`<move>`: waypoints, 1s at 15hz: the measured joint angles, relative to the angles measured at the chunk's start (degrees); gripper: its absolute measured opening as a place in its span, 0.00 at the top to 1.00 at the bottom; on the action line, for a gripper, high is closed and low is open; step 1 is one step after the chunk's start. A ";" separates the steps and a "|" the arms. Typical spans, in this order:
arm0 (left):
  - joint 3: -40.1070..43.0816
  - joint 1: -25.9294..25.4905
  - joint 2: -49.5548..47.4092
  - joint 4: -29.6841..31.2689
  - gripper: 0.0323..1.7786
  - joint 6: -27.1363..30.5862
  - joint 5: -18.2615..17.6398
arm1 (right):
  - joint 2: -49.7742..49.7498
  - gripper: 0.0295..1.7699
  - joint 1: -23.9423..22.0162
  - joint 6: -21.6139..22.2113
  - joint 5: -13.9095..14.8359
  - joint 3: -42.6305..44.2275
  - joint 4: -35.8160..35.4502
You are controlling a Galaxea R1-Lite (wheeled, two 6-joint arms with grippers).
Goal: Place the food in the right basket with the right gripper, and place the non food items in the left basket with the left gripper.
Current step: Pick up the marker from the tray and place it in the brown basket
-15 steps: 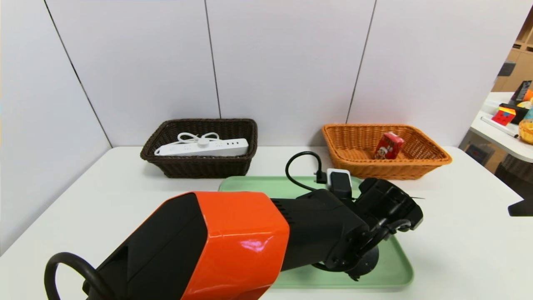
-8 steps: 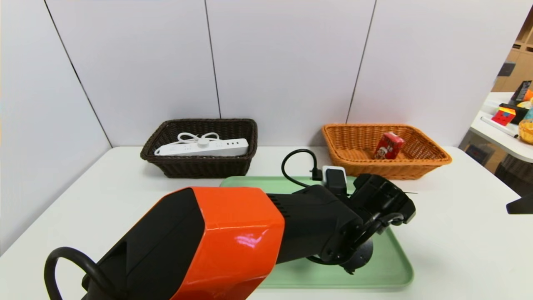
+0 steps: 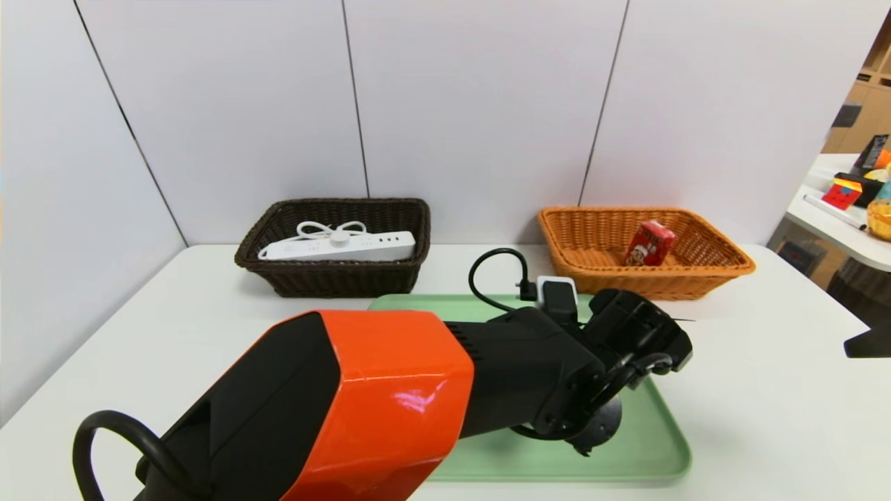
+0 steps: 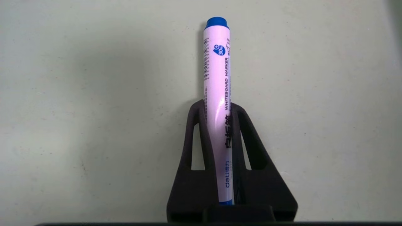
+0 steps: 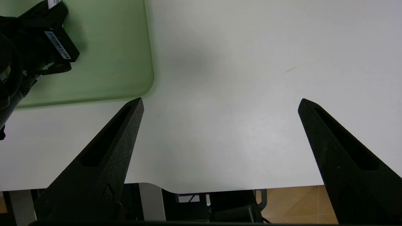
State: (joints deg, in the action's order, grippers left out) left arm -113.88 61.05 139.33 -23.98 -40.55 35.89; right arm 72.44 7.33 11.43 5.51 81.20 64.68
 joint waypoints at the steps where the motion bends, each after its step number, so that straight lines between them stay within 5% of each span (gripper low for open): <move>1: 0.00 0.00 -0.18 -0.18 0.91 -0.05 -0.01 | 0.00 0.04 -0.13 0.00 0.00 -0.09 0.06; 15: -0.01 0.11 -12.62 -2.28 0.91 2.68 0.60 | 0.28 0.04 -0.44 -0.06 0.00 -1.46 0.00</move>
State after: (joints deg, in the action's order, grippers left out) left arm -113.90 61.16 126.71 -26.26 -37.86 36.49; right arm 72.72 6.89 11.37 5.51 79.74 64.68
